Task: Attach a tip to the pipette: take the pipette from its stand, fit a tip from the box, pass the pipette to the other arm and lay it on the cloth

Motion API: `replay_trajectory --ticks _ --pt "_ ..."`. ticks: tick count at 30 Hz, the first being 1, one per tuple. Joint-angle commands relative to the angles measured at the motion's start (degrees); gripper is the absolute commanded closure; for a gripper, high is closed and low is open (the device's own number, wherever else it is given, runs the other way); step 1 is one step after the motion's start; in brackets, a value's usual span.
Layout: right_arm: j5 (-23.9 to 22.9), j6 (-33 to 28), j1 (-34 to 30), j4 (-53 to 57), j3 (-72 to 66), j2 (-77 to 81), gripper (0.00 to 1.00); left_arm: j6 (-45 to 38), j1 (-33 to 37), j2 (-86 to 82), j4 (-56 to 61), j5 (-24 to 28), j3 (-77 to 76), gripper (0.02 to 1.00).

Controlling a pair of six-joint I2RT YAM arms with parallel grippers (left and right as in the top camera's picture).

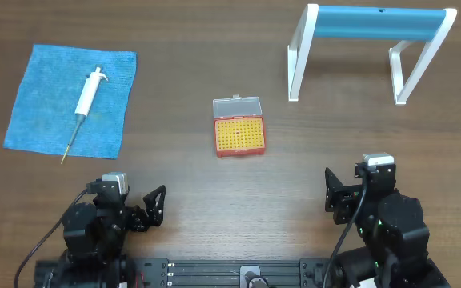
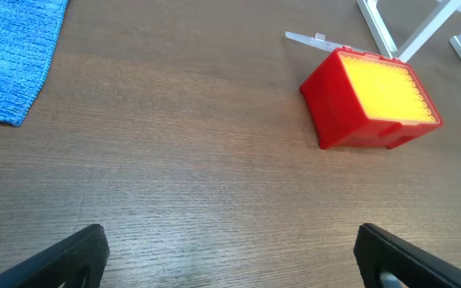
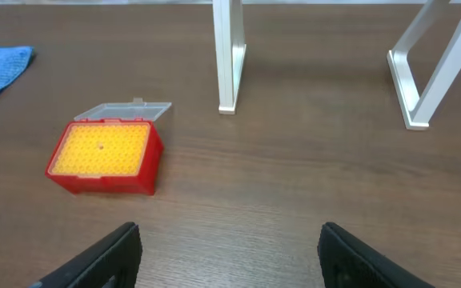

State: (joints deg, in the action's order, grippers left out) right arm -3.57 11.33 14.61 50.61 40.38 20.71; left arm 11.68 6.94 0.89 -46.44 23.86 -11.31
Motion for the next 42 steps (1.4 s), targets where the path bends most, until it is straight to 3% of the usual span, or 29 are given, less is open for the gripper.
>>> replay_trajectory --ticks 1,5,23,25,26,29,32,36,42 --pt "-0.9 0.59 -0.17 -0.04 0.98 -0.31 0.286 0.31 -0.22 -0.7 14.49 0.61 1.11 0.023" --pt "-0.9 0.59 -0.17 -0.04 0.98 -0.31 0.286 0.31 -0.22 -0.7 45.46 0.61 10.91 0.023" --pt "-1.16 0.57 -0.2 7.5 0.98 -0.31 0.288 0.28 -0.22 1.75 43.65 0.59 10.99 0.023" --pt "-7.96 0.59 -0.2 7.82 0.98 -0.28 0.288 0.28 -0.22 1.75 43.65 0.61 10.99 0.023" --pt "-7.52 0.61 -0.24 7.52 0.98 -0.28 0.288 0.28 -0.22 1.75 43.65 0.59 10.99 0.025" --pt "-7.78 0.55 -4.52 -7.39 -0.66 -2.27 0.286 0.28 -0.22 1.75 43.65 0.61 10.99 0.023" --pt "-3.1 0.57 -10.21 -22.75 -9.49 -12.09 0.286 0.28 -0.22 1.75 43.65 0.59 10.99 0.023" --pt "-1.18 0.59 -11.17 -42.32 -24.37 -19.45 0.286 0.28 -0.22 1.75 43.65 0.59 10.99 0.023" --pt "4.11 0.57 -11.15 -45.13 -38.36 -20.65 0.286 0.28 -0.22 1.75 43.65 0.59 10.99 0.023"
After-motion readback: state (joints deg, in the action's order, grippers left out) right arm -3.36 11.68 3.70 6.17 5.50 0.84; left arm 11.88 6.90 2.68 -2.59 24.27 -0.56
